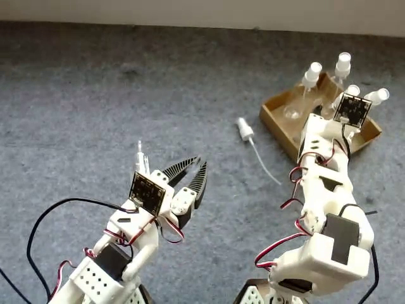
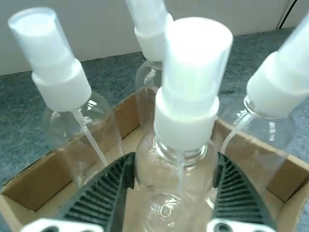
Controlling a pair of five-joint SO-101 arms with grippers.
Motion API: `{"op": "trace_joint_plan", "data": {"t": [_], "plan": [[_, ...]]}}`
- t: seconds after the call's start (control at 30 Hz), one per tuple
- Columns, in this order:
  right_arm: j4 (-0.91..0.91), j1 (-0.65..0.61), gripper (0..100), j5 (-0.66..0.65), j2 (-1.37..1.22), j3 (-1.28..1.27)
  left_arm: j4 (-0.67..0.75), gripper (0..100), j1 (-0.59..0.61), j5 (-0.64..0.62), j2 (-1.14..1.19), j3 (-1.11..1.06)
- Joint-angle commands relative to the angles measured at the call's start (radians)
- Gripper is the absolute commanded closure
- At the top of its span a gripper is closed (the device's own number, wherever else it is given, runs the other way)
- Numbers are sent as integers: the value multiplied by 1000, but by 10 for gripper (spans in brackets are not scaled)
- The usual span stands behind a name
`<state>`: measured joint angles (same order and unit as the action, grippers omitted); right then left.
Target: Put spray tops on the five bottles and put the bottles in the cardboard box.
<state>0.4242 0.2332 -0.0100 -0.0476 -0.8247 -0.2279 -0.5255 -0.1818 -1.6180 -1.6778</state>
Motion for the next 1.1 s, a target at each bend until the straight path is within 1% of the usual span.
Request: {"op": "trace_joint_plan", "data": {"t": [0.0, 0.2, 0.37, 0.87, 1.0, 1.07], "plan": [[28, -13, 818, 2, 16, 56, 17, 994, 16, -9, -10, -25], [28, -15, 813, 2, 13, 53, 17, 994, 16, -9, -10, -25], [28, -28, 748, 2, 13, 53, 17, 994, 16, -9, -10, -25], [28, -31, 741, 2, 19, 51, 17, 994, 16, -9, -8, -25], [27, -31, 693, 2, 19, 51, 17, 994, 16, -9, -8, -25], [25, -31, 687, 2, 19, 51, 17, 994, 16, -9, -8, -25]]}}
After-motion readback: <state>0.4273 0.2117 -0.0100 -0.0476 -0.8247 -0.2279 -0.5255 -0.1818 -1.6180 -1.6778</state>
